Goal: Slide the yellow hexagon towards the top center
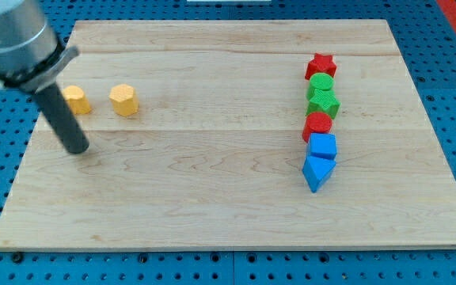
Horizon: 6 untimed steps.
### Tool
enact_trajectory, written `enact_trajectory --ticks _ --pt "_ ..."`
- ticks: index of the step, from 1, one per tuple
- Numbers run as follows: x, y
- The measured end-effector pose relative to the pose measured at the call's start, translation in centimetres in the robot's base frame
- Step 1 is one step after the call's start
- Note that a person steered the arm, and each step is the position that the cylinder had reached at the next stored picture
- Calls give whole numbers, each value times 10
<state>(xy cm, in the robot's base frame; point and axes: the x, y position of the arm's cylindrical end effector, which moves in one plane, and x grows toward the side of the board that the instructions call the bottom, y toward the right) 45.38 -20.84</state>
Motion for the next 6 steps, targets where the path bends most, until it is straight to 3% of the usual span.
enact_trajectory --ticks 2,3,4,5,6 --pt "-102 119" --pt "-95 133" --pt "-26 75" --pt "-66 32" --pt "-119 136"
